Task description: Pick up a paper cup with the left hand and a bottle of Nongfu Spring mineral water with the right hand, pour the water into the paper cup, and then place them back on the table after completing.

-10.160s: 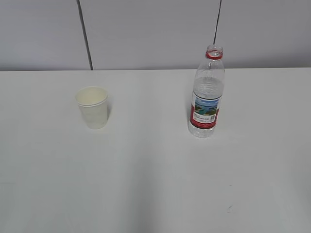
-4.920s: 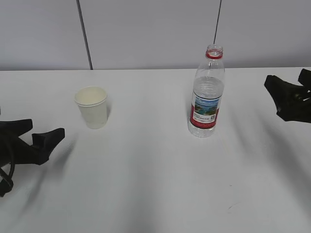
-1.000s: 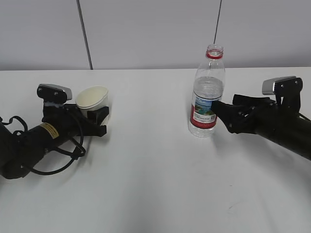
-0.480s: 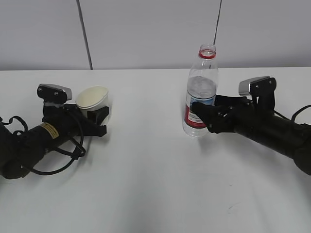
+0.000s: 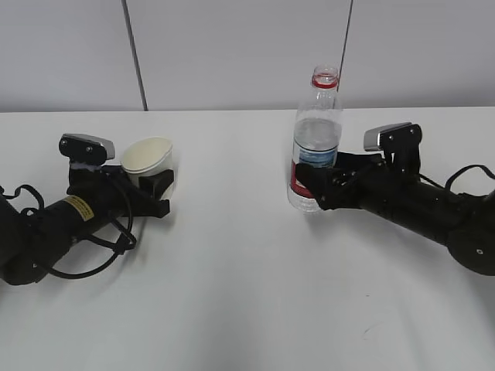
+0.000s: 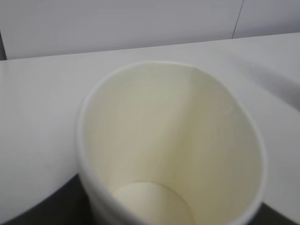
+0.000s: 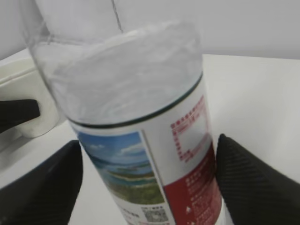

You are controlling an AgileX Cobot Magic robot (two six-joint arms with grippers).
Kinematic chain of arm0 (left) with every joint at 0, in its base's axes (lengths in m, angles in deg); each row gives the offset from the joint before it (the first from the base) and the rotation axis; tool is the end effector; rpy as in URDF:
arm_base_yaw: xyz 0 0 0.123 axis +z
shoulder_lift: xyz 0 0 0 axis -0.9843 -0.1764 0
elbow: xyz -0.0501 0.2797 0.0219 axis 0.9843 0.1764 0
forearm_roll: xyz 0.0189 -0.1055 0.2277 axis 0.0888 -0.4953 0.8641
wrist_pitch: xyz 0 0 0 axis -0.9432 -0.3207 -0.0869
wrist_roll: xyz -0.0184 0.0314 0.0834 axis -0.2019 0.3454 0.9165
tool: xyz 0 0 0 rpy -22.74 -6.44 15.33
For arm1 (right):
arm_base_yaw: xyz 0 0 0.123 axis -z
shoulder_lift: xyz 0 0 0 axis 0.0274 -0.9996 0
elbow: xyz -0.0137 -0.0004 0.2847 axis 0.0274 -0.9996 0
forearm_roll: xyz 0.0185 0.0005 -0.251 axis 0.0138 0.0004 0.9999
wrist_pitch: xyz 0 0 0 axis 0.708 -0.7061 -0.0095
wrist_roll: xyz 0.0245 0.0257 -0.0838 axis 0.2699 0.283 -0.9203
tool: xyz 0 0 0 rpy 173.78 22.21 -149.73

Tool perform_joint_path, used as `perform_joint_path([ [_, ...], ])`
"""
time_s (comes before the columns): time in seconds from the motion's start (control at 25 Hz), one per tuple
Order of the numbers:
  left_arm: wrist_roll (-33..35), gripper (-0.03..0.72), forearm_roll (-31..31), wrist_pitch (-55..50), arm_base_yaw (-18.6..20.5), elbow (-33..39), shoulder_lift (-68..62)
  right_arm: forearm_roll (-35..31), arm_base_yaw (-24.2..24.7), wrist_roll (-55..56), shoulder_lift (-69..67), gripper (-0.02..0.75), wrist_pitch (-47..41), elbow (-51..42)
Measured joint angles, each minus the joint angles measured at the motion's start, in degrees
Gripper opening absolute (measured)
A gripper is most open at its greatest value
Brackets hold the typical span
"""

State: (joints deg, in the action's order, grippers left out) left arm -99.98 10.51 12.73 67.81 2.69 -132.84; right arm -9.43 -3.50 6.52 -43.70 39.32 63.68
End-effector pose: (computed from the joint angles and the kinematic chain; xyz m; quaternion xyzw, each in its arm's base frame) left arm 0.3625 -0.1069 0.0616 0.1489 0.7567 -0.2158 0.5989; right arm 0.3615 0.0776 0.0916 -0.1760 0.7503 0.2427 0.5893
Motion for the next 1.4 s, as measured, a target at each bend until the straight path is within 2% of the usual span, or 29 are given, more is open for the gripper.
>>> perform_joint_path([
  [0.96,0.0,0.368,0.0,0.0,0.0,0.0,0.0,-4.5,-1.5,0.4,-3.4,0.675,-1.1,6.0],
  [1.28,0.0,0.368,0.0,0.0,0.0,0.0,0.0,-5.2,-1.5,0.4,-3.4,0.529,-0.6,6.1],
  [1.4,0.0,0.368,0.4,0.0,0.0,0.0,0.0,-5.2,-1.5,0.4,-3.4,0.503,-0.6,6.1],
])
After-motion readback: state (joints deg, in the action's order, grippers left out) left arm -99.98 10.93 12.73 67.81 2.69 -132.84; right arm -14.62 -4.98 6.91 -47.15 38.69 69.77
